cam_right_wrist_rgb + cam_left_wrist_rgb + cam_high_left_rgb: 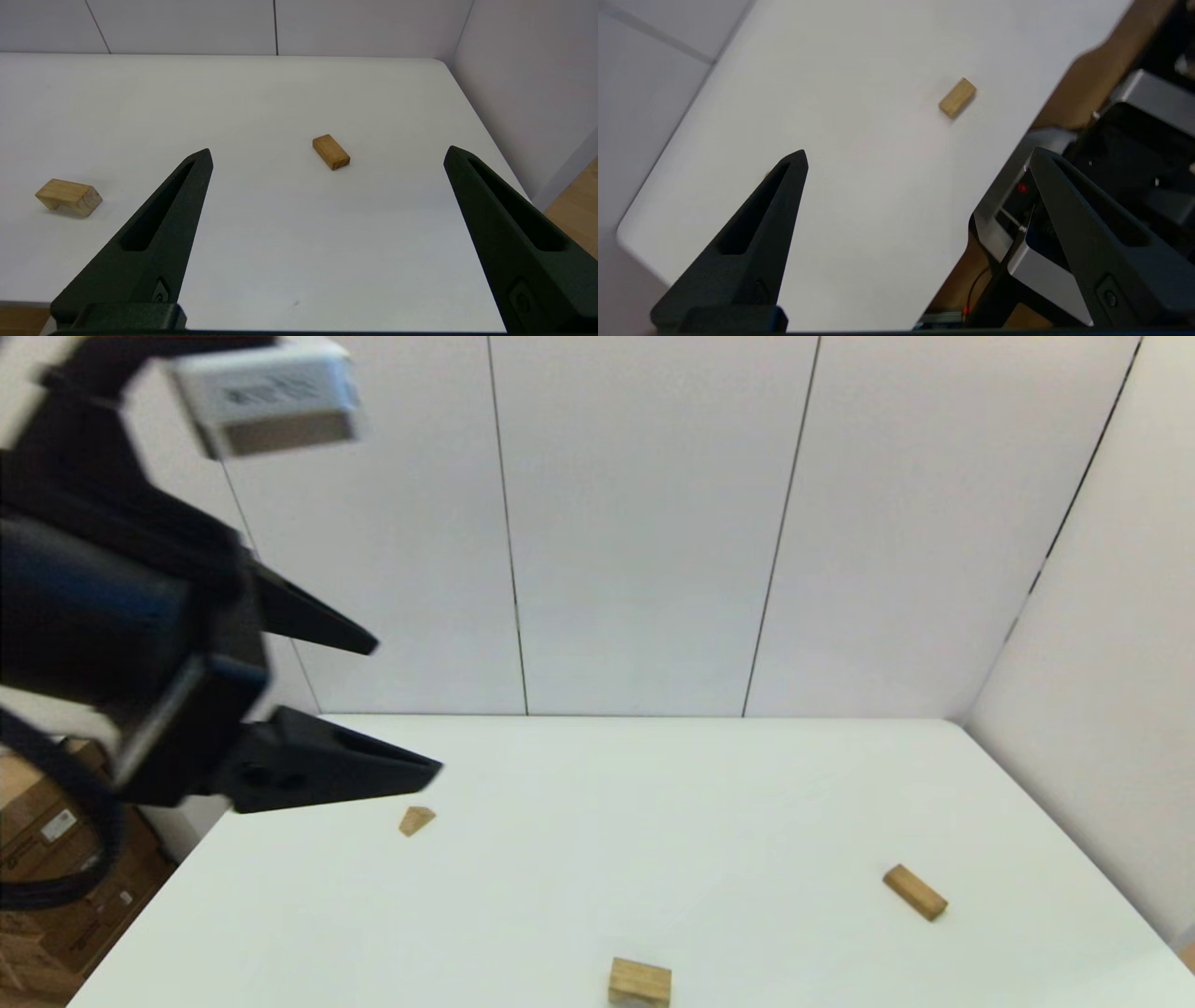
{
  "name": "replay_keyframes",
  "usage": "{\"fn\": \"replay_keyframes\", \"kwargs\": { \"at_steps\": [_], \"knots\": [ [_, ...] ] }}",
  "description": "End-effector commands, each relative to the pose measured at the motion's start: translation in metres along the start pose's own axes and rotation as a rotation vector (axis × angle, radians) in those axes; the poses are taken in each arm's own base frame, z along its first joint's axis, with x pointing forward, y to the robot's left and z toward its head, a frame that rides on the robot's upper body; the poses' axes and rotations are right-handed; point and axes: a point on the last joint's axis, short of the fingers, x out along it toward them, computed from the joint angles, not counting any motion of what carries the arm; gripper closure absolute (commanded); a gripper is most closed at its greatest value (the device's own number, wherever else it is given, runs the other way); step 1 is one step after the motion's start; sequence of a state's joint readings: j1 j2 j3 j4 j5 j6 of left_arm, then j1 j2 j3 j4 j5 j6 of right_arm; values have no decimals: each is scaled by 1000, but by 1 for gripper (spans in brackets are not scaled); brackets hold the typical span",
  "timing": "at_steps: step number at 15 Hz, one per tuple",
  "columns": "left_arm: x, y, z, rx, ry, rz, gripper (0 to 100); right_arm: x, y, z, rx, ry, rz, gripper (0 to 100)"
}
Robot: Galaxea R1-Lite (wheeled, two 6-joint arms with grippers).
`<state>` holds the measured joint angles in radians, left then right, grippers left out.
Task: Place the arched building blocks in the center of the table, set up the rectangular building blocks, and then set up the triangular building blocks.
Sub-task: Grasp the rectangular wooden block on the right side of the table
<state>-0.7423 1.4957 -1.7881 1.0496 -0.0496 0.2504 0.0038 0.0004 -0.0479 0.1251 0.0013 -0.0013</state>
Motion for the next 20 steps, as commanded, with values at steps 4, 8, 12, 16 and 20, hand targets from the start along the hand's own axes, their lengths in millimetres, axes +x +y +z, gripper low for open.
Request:
{"fn": "replay_keyframes", "kwargs": {
  "at_steps": [4,8,12,16,20],
  "knots": [
    [-127,-34,-134,-433,-357,395,0,0,0,0,0,1,1,0],
    [-118,-60,-188,-539,-530,776,0,0,0,0,0,1,1,0],
    [-104,-89,-229,-609,-515,969,0,0,0,0,0,1,1,0],
    [-80,-112,-255,-627,-455,1139,0,0,0,0,0,4,1,0],
    [-50,-117,-288,-546,-394,1091,0,0,0,0,0,1,1,0]
  ]
}}
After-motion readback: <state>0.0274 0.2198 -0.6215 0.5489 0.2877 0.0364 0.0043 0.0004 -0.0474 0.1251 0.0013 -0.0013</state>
